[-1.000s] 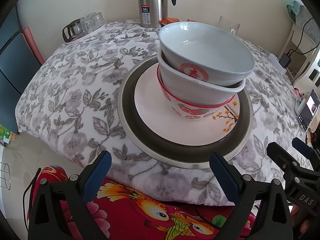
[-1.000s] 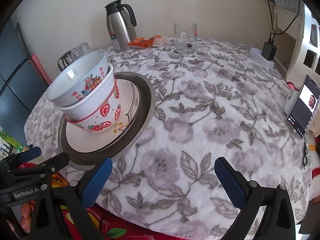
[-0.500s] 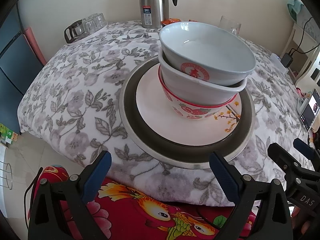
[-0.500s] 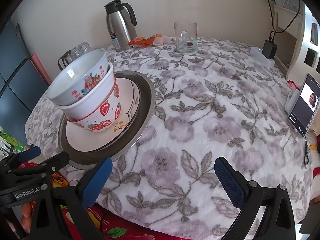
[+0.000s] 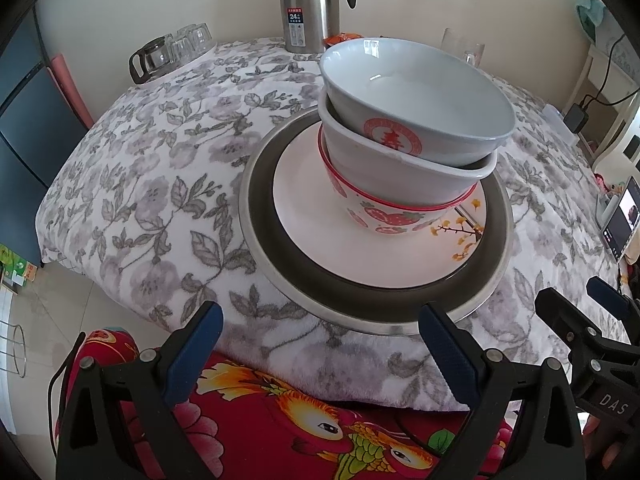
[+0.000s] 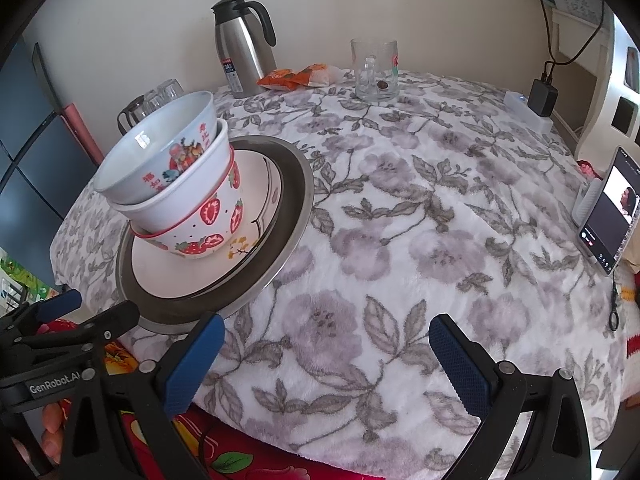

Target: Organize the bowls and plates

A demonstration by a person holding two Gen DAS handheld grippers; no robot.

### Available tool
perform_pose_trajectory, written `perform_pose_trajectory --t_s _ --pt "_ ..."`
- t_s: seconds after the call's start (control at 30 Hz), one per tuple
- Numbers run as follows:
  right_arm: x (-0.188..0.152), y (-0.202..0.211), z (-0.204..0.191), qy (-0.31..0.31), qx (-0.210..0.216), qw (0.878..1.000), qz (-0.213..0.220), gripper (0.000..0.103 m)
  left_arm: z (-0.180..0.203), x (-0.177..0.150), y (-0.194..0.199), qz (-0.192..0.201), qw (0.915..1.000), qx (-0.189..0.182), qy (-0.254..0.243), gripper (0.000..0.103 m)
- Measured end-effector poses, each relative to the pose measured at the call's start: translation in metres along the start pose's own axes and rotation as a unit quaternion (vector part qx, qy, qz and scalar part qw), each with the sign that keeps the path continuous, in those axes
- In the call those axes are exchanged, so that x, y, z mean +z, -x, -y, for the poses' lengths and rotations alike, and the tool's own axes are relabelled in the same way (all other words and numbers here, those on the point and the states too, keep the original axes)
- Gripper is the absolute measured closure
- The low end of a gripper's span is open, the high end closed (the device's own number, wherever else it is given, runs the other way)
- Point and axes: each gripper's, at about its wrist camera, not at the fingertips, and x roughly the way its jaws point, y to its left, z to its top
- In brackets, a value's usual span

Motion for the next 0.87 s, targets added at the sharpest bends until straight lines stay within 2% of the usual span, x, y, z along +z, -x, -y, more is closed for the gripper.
perform_pose_trajectory --t_s 0.87 --pt "-0.0016 -0.0006 0.0018 0.0 0.003 1.0 -0.003 0.0 0.0017 -0.0016 -0.0003 -0.005 0.9999 0.01 -0.008 0.005"
